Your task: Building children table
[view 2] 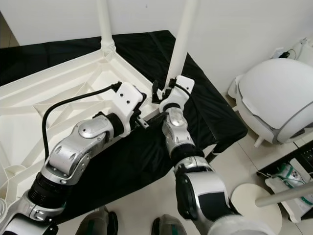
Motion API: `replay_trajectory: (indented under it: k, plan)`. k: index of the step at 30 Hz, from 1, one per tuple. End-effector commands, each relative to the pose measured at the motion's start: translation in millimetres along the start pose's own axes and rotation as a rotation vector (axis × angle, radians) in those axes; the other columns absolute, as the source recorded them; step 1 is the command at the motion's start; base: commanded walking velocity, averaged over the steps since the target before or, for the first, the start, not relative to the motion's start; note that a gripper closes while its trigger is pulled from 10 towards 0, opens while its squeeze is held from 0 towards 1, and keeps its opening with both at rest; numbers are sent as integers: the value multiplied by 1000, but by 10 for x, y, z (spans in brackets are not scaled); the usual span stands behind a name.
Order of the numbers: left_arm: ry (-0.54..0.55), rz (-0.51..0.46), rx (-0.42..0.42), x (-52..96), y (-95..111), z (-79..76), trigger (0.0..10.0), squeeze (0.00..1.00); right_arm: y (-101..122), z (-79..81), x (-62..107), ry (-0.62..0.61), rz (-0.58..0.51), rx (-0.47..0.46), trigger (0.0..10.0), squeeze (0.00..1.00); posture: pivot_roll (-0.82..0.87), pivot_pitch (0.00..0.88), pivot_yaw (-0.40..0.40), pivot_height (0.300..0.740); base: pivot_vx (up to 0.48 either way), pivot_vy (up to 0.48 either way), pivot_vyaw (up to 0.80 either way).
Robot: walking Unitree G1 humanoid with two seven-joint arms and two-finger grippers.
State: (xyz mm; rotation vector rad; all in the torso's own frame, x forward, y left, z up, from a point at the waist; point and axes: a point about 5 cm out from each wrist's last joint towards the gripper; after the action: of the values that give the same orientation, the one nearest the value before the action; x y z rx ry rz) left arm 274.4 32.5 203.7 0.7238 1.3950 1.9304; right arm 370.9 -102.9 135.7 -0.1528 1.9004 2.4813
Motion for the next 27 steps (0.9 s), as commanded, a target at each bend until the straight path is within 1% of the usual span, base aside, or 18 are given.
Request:
replay_trajectory:
  k: [1,2,4,5,6,7,11,13,14,15,16,18,19,20,21,23,25,27]
  plan:
    - [-17,-4,-3,-16,6,1,10000,0,26,-82,34,17,-25,3,10000,0,-14,0,-44,740,0,0,0]
    - [-17,-4,-3,-16,6,1,10000,0,26,-82,34,17,-25,3,10000,0,-14,0,-44,740,0,0,0]
    - [-4,8,-4,-27,-18,42,10000,0,8,-177,125,50,-42,22,10000,0,-24,1,-41,740,0,0,0]
    - [-4,8,-4,-27,-18,42,10000,0,8,-177,125,50,-42,22,10000,0,-24,1,-41,740,0,0,0]
    - [4,15,-9,-33,-29,69,10000,0,-3,-243,200,66,-58,36,10000,0,-28,7,-38,740,0,0,0]
    - [4,15,-9,-33,-29,69,10000,0,-3,-243,200,66,-58,36,10000,0,-28,7,-38,740,0,0,0]
    - [52,44,-31,-84,-69,212,10000,0,-20,-359,408,115,-90,52,10000,0,-41,22,-28,740,0,0,0]
    - [52,44,-31,-84,-69,212,10000,0,-20,-359,408,115,-90,52,10000,0,-41,22,-28,740,0,0,0]
    - [69,54,-39,-102,-80,259,10000,0,-24,-374,469,131,-93,68,10000,0,-46,25,-26,740,0,0,0]
    - [69,54,-39,-102,-80,259,10000,0,-24,-374,469,131,-93,68,10000,0,-46,25,-26,740,0,0,0]
    - [99,74,-43,-128,-98,328,10000,0,-43,-387,545,145,-92,82,10000,0,-54,28,-20,740,0,0,0]
    - [99,74,-43,-128,-98,328,10000,0,-43,-387,545,145,-92,82,10000,0,-54,28,-20,740,0,0,0]
    - [158,118,-47,-191,-140,452,10000,0,-81,-417,690,163,-76,82,10000,0,-64,34,-15,740,0,0,0]
    - [175,135,-47,-214,-157,485,10000,0,-92,-430,739,167,-69,79,10000,0,-64,34,-15,740,0,0,0]
    - [175,135,-47,-214,-157,485,10000,0,-92,-430,739,167,-69,79,10000,0,-64,34,-15,740,0,0,0]
    - [189,165,-45,-257,-199,516,10000,0,-79,-447,826,181,-71,101,10000,0,-76,40,-11,740,0,0,0]
    - [189,165,-45,-257,-199,516,10000,0,-79,-447,826,181,-71,101,10000,0,-76,40,-11,740,0,0,0]
    - [202,204,-43,-313,-265,526,10000,0,-56,-496,923,180,-73,103,10000,0,-98,45,-1,740,0,0,0]
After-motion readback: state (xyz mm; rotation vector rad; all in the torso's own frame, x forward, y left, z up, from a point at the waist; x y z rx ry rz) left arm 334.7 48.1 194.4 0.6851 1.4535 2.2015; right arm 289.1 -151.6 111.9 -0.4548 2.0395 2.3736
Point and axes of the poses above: a point about 5 cm out from each wrist's last joint towards the gripper, its own x axis pointing back from the gripper into the wrist, its own y axis along the axis of the wrist's last joint, z = x × y, and after that the axes turned 7 degrees about -x, right-handed
